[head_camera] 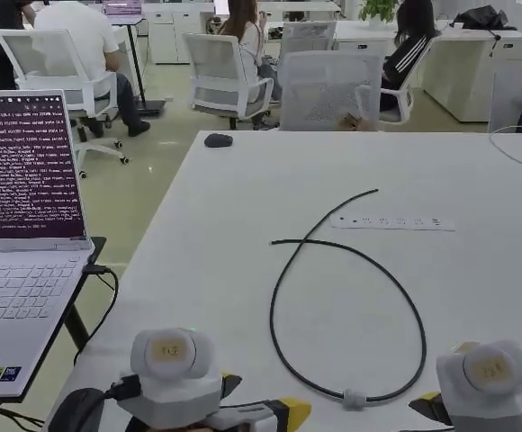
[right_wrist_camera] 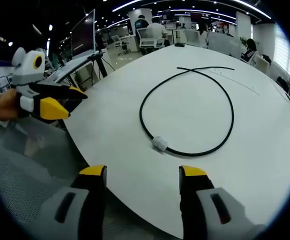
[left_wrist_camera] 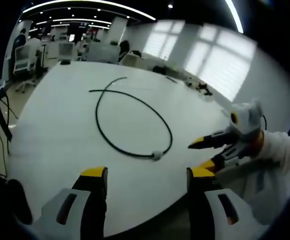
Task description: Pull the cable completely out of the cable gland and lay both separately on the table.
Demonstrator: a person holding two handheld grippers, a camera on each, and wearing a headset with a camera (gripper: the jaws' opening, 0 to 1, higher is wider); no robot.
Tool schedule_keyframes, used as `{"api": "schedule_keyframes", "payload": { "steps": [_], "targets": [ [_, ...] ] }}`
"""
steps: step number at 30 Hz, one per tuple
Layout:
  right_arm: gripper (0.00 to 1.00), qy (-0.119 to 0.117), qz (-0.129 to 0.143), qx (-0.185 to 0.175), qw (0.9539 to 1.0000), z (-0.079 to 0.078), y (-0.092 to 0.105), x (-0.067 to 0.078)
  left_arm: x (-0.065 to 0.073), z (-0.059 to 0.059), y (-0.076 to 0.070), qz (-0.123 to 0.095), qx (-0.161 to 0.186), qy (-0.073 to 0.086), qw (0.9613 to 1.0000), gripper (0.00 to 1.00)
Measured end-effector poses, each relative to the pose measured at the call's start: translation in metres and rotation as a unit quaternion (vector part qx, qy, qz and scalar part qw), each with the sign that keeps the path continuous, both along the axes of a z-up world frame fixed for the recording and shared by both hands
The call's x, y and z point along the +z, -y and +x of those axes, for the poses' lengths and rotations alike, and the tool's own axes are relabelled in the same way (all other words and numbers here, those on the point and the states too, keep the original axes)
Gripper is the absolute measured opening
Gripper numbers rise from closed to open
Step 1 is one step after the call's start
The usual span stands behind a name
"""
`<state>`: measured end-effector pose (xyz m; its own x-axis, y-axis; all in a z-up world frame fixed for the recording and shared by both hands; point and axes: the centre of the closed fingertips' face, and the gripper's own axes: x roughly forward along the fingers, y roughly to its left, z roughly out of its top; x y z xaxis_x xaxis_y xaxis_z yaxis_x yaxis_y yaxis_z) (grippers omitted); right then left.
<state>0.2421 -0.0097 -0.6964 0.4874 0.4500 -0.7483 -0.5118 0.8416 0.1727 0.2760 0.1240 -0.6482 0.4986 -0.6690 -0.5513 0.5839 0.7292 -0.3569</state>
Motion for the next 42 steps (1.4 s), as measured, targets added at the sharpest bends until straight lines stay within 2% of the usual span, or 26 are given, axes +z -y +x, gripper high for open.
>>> {"api": "schedule_keyframes", "payload": {
  "steps": [7,12,15,18,21,26,28,31,33,35,36,37,40,42],
  "targets": [
    [0.60,0.001,-0.006,0.029,0.9996,-0.002,-0.008,-0.002,0.000,0.003,-0.006,0.007,0.009,0.005,0.9999,0.64],
    [0.57,0.002,0.019,0.024,0.9995,0.006,-0.013,0.000,0.000,0.003,-0.009,0.017,0.008,0.009,0.9998,0.63],
    [0.57,-0.006,0.030,0.022,0.9993,0.010,-0.016,-0.004,-0.001,0.004,-0.009,0.017,0.009,0.007,0.9998,0.63],
    [0.56,0.000,0.015,0.033,0.9993,0.013,-0.017,-0.006,0.001,0.004,-0.009,0.017,0.008,0.010,0.9998,0.63],
    [0.54,0.004,0.013,0.041,0.9991,0.019,-0.019,-0.008,0.003,0.005,-0.010,0.019,0.007,0.016,0.9997,0.63],
    [0.51,0.001,0.007,0.055,0.9985,0.029,-0.023,-0.017,0.004,0.008,-0.015,0.019,0.017,0.016,0.9995,0.62],
    [0.47,0.014,-0.002,0.067,0.9977,0.036,-0.023,-0.020,0.004,0.009,-0.016,0.020,0.019,0.017,0.9995,0.62],
    [0.41,0.021,-0.014,0.074,0.9969,0.047,-0.019,-0.029,0.005,0.010,-0.017,0.020,0.022,0.019,0.9994,0.62],
    [0.41,0.031,-0.025,0.096,0.9946,0.051,-0.018,-0.031,0.005,0.010,-0.017,0.021,0.021,0.019,0.9994,0.62],
    [0.40,0.039,-0.046,0.132,0.9894,0.054,-0.017,-0.035,0.004,0.009,-0.017,0.023,0.019,0.018,0.9994,0.62],
    [0.39,0.042,-0.063,0.156,0.9848,0.054,-0.015,-0.038,0.003,0.010,-0.017,0.024,0.019,0.017,0.9994,0.61],
    [0.38,0.044,-0.072,0.168,0.9821,0.055,-0.014,-0.040,0.002,0.010,-0.017,0.025,0.019,0.015,0.9994,0.61],
    [0.33,0.058,-0.086,0.210,0.9723,0.060,-0.014,-0.043,0.001,0.011,-0.017,0.026,0.020,0.014,0.9994,0.61],
    [0.28,0.056,-0.102,0.228,0.9667,0.061,-0.011,-0.047,0.001,0.012,-0.018,0.025,0.021,0.014,0.9994,0.61]
  ]
}}
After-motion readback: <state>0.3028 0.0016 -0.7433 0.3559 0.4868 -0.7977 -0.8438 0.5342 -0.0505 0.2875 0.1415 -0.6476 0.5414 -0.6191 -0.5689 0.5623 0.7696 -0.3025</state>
